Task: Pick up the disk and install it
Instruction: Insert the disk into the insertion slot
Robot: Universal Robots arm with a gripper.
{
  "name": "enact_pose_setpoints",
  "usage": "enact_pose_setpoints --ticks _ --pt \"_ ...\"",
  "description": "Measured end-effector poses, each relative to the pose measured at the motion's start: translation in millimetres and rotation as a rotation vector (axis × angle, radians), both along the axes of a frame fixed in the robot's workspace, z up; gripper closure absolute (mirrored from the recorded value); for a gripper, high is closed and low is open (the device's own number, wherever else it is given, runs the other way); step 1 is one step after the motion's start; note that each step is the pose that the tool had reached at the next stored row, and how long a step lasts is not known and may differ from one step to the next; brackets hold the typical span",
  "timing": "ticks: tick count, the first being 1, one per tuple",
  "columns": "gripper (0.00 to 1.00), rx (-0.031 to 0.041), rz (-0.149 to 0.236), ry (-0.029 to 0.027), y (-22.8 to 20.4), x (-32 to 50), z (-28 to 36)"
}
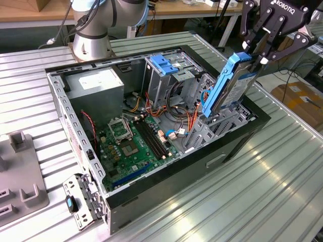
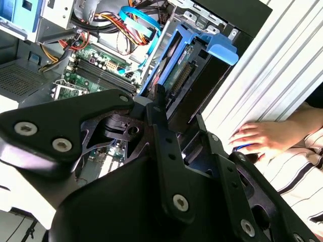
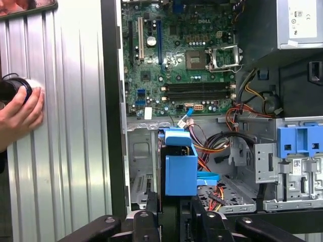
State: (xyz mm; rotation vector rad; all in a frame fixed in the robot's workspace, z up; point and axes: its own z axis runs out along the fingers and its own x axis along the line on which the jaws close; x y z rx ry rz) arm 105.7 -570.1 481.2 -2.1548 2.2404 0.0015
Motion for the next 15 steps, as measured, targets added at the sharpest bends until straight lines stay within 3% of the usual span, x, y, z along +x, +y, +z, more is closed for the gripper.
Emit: enact_pose_setpoints --ticks 9,15 --pt "0.65 -0.0013 0.001 -0.0004 0.1 2.6 -8.1" --pt "0.65 -0.0012 0.005 -0.0004 0.1 3.1 -9.5"
